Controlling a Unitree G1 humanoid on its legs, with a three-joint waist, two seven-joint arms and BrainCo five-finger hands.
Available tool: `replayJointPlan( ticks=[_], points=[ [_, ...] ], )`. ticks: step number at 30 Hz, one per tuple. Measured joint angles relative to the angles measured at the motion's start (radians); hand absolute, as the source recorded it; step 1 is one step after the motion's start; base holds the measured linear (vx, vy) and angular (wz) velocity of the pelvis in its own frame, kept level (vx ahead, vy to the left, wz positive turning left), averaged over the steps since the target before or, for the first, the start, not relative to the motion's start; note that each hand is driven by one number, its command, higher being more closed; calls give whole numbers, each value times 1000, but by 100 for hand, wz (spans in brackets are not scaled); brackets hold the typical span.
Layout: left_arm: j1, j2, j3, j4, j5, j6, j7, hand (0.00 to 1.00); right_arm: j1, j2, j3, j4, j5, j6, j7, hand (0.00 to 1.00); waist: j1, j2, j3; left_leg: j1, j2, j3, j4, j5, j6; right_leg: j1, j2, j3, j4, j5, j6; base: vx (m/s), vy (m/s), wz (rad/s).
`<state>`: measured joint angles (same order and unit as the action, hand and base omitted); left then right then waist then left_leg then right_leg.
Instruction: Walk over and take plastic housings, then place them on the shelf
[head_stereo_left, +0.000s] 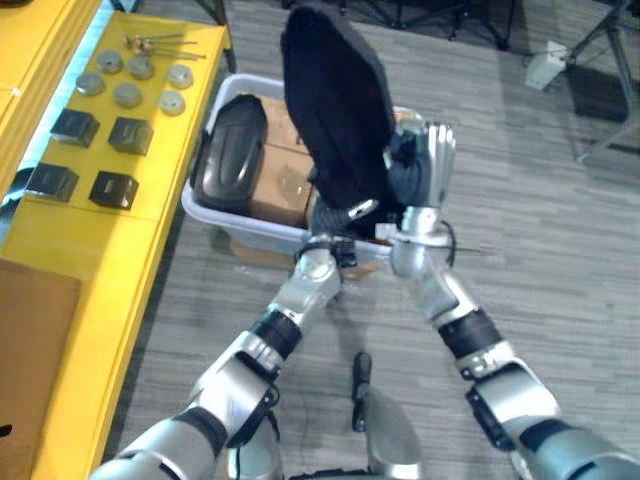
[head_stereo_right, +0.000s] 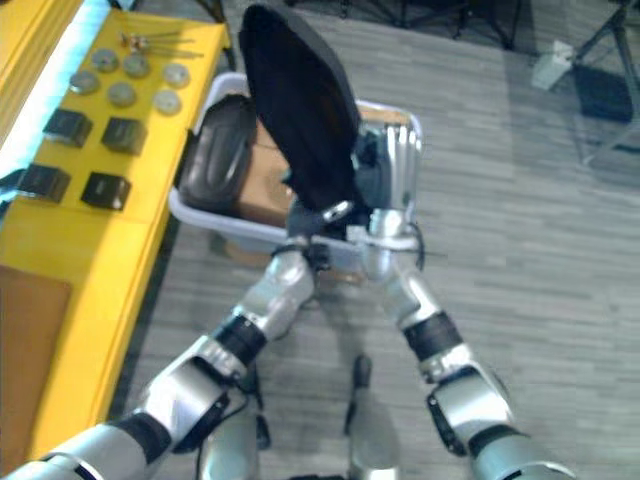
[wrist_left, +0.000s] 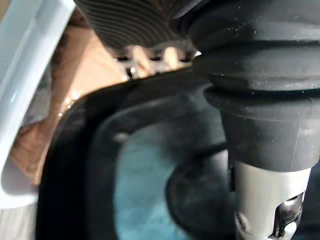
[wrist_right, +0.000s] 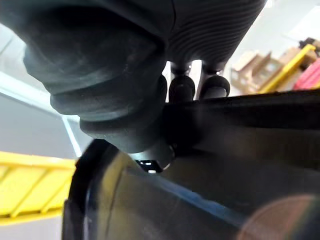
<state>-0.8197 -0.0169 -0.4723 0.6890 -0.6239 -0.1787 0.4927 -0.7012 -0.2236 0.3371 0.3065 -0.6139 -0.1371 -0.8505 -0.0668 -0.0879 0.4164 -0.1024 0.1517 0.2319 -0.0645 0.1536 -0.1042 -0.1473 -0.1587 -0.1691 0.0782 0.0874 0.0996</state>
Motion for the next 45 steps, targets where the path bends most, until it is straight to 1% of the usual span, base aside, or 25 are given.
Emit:
replayJointPlan(
  ticks=[3,6,7,8,10,11,14,15,17,20,21,23,24,27,29,32,33,35,36,38,39,41,42,44,45],
  points=[
    [0,-1,4,0,-56,-44,4,0,37,0,0,-28,0,-10,0,100,-1,0,0,8,0,1,0,-1,-1,7,0,1,-3,0,0,6,-1,-1],
    [0,-15,33,-1,-161,-84,-1,0,71,4,4,-47,1,-15,1,100,-1,0,0,14,0,10,-6,-1,-1,7,1,5,-5,0,1,9,0,-6],
    [0,-17,36,-1,-174,-87,-5,100,77,4,4,-55,0,-15,1,100,-1,0,0,15,0,11,-6,-1,-1,7,1,5,-5,0,1,0,0,0],
    [1,-21,36,-1,-203,-97,-11,100,86,4,7,-66,0,-16,0,100,-2,0,0,15,0,12,-7,-1,-1,7,1,6,-6,0,1,0,0,0],
    [12,-26,38,0,-310,-127,-77,100,93,4,11,-75,0,-16,2,100,-2,-1,0,17,0,16,-9,-1,-1,7,1,8,-8,1,1,8,-1,-3],
    [16,-27,38,0,-330,-130,-93,100,93,4,11,-77,0,-16,2,100,-2,-1,-1,18,0,17,-9,-1,-1,7,1,8,-8,1,1,0,0,0],
    [45,-29,39,0,-480,-152,-243,100,119,4,9,-105,0,-19,2,100,-3,-10,-6,20,0,21,-11,-2,-2,7,2,11,-12,1,2,16,-2,-2],
    [48,-29,39,0,-503,-152,-268,100,123,4,8,-108,0,-22,2,100,-3,-12,-8,20,0,21,-11,-2,-3,7,2,11,-12,1,2,0,0,0],
    [55,-29,41,0,-541,-156,-360,100,146,3,-3,-130,2,-42,2,100,-3,-20,-12,21,0,23,-12,-3,-4,7,1,13,-14,1,2,0,0,0],
    [65,-28,42,0,-545,-168,-428,100,162,3,-1,-162,2,-66,0,100,-3,-22,-14,31,-1,30,-13,-6,-4,11,1,21,-14,1,2,18,1,-6],
    [67,-28,42,0,-545,-170,-436,100,166,3,-1,-168,2,-73,0,0,-3,-22,-14,32,-1,31,-13,-6,-4,12,1,23,-14,1,2,12,1,-7],
    [82,-28,40,0,-545,-180,-470,100,187,4,0,-184,2,-107,3,0,-5,-23,-16,33,-1,33,-13,-6,-3,12,1,26,-14,1,3,2,0,-2],
    [86,-28,40,0,-545,-180,-477,100,192,4,1,-186,4,-114,9,0,-5,-23,-16,34,-2,33,-13,-7,-3,12,1,26,-14,1,3,0,0,0],
    [145,-28,38,0,-543,-185,-509,100,233,4,2,-204,96,-124,120,0,-6,-23,-40,34,-2,36,-14,-8,-2,13,1,28,-18,1,5,0,0,0],
    [203,-27,33,0,-533,-185,-509,100,274,4,5,-204,182,-135,208,0,-6,-23,-62,48,-3,35,-14,-12,-5,35,1,27,-28,1,5,48,-1,3],
    [259,-25,31,0,-480,-186,-506,100,327,5,9,-202,374,-190,318,0,-3,-20,-91,67,-4,35,-15,-24,-6,61,-1,25,-40,-2,10,21,3,2],
    [279,-21,29,0,-429,-187,-498,100,360,5,0,-202,454,-225,370,0,-2,-19,-118,67,-5,35,-15,-32,-1,65,-2,20,-46,-3,11,32,5,4],
    [280,-16,29,-1,-377,-189,-490,100,376,4,-27,-202,513,-249,428,0,-3,-17,-138,70,-7,31,-15,-33,-2,76,-3,14,-54,-3,12,36,5,7],
    [280,-11,30,-12,-319,-190,-464,100,382,3,-59,-204,568,-260,491,0,-3,-15,-163,73,-7,29,-18,-34,-3,81,-3,11,-59,-3,12,31,2,6],
    [280,-10,38,-54,-240,-190,-415,100,381,1,-106,-217,647,-259,575,0,-2,-12,-182,84,-7,28,-21,-34,-3,97,-3,8,-67,-2,13,32,-3,4],
    [280,-9,40,-73,-212,-191,-397,100,381,-1,-122,-225,664,-259,596,0,-1,-11,-184,91,-7,27,-22,-35,-5,108,-3,7,-73,-1,14,35,-5,3],
    [280,-9,70,-162,-67,-191,-320,100,380,-10,-179,-273,724,-255,661,0,-1,-6,-212,102,-6,27,-23,-40,-10,124,-2,6,-85,-1,15,0,0,0],
    [280,-9,73,-190,-27,-191,-299,100,380,-12,-193,-289,733,-254,667,0,-1,-3,-219,104,-6,27,-23,-40,-11,128,-1,5,-90,0,16,0,0,0],
    [285,-14,98,-285,147,-190,-209,100,381,-13,-237,-347,769,-244,682,0,-3,8,-254,107,-5,27,-23,-42,-13,132,1,1,-93,1,16,40,-10,-1],
    [288,-19,109,-307,192,-189,-186,100,382,-13,-249,-365,777,-238,681,0,-4,13,-261,109,-5,27,-23,-42,-13,133,1,1,-92,1,16,34,-6,-2]
  ],
)
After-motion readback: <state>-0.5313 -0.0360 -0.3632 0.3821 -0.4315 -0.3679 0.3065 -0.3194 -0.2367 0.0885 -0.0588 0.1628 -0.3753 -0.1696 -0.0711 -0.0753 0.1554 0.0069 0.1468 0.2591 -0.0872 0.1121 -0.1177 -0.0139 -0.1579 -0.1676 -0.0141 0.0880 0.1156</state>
